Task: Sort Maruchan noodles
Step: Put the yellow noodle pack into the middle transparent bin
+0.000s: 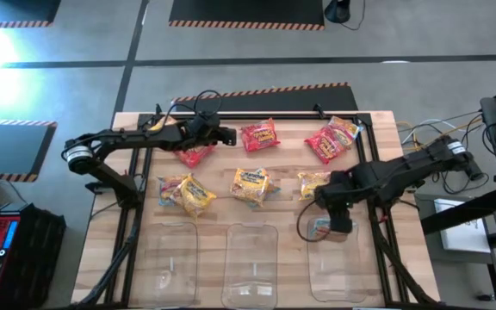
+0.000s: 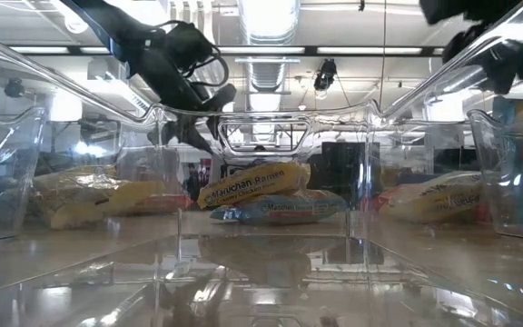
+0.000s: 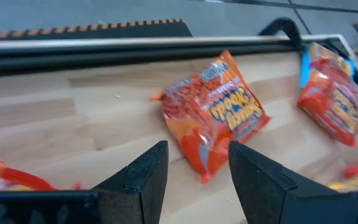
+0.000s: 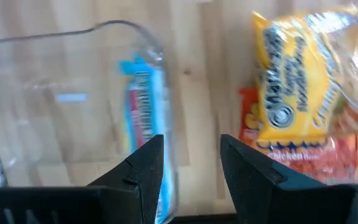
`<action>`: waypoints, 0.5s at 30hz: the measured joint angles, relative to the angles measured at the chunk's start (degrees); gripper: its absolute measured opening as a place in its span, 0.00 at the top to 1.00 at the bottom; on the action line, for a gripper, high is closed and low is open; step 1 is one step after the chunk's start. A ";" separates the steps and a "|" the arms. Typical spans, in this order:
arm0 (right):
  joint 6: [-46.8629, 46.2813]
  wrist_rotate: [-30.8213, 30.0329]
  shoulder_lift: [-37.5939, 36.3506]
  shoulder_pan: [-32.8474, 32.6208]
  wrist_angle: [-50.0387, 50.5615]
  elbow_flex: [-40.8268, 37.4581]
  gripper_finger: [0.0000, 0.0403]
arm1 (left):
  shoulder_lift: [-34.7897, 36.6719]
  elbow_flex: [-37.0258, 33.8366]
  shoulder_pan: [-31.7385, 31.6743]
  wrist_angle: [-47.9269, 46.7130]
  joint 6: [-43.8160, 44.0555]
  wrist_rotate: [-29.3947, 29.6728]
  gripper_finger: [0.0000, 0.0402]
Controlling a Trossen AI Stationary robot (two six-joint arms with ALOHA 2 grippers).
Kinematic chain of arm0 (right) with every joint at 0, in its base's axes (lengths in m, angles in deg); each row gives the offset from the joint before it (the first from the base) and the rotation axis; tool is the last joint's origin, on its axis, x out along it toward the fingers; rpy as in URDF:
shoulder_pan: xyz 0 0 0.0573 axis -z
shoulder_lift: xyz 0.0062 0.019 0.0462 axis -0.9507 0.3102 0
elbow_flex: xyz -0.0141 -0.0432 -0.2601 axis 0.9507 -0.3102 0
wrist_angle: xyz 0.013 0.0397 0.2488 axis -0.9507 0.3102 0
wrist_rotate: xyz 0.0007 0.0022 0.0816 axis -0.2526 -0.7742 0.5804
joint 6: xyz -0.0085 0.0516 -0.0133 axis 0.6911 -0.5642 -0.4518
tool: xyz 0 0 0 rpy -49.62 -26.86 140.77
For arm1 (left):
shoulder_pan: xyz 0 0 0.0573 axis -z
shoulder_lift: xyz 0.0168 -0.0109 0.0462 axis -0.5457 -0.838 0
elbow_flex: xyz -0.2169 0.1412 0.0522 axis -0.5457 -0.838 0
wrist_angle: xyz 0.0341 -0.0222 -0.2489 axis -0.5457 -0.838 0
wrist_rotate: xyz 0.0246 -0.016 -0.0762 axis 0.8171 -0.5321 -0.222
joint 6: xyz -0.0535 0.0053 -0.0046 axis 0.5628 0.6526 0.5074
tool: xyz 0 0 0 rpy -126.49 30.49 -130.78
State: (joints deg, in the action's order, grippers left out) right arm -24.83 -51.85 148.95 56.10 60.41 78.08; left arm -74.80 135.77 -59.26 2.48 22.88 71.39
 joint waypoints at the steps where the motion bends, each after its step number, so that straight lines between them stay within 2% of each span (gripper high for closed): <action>1: -0.54 -0.01 -0.35 0.86 -0.05 -0.72 0.63 | 0.00 0.00 0.29 0.29 -0.08 -0.36 0.62; 9: -4.18 0.03 -5.98 10.63 -4.43 -7.83 0.63 | 0.00 0.00 2.69 2.55 -2.94 -2.42 0.62; 12: -9.39 0.43 -7.94 14.85 -11.79 -9.94 0.63 | 0.00 0.00 3.43 2.39 -4.80 -6.15 0.62; 15: -15.75 2.01 -8.85 18.36 -24.33 -12.07 0.63 | 0.00 0.00 4.34 2.28 -5.80 -11.76 0.62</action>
State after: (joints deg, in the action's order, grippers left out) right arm -40.58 -49.83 140.10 74.47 36.08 66.01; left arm -74.80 135.77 -54.92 4.76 17.08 59.63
